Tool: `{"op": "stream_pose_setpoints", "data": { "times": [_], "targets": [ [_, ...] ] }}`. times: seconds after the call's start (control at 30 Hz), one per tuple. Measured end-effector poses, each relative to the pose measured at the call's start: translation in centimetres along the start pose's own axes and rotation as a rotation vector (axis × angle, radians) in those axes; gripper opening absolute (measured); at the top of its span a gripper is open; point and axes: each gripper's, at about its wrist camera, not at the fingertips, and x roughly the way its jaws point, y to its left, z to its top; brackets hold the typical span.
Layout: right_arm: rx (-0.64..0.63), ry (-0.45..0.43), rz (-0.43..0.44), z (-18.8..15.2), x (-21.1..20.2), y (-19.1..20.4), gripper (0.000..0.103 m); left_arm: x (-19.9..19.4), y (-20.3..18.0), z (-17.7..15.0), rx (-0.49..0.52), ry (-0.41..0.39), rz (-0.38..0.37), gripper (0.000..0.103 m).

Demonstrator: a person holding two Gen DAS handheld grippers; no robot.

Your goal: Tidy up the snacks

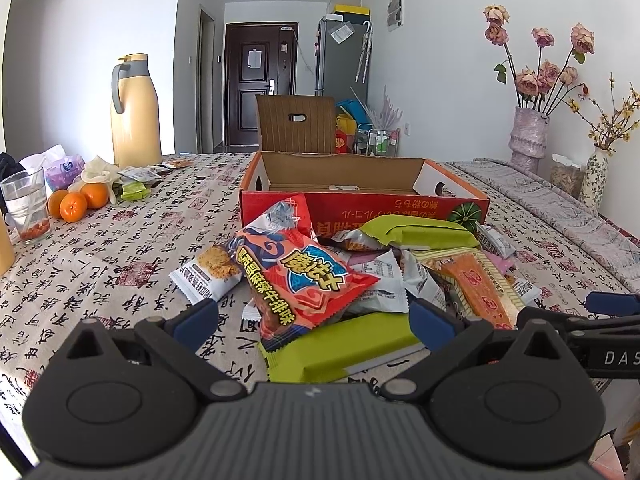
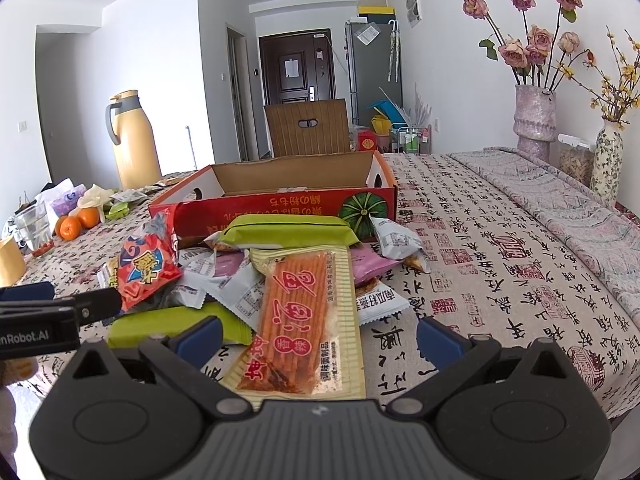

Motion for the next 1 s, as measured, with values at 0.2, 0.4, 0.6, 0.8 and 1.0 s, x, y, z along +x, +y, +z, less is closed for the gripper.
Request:
{"op": "stream_pose_setpoints", "data": {
  "times": [0.2,0.4,0.6,0.8,1.0],
  "targets": [
    [0.0,0.0,0.001,-0.02,-0.06,0.0,0.103,0.04,0.13,-0.03,-0.007,0.006,-0.003,0.103],
    [0.001,0.002,0.004,-0.02,0.14,-0.09,0.103,0.18,0.3,-0.09,-0.013,0.012,-0.005,0.103],
    [-0.006,0.016,0.006,0.02,0.34,0.09,0.103,0.33,0.36,-0.15,-0.015,0.017,-0.009,0.103],
    [-0.009,0.018,0.006,0.07,0.29,0.24,0.103,0.34,0.35,-0.16,-0.015,0.017,-0.009,0.103],
    [-0.011,0.017,0.007,0.04,0.32,0.24,0.103,0.34,0.34,-0.16,-0.014,0.017,-0.008,0.103]
  ]
}}
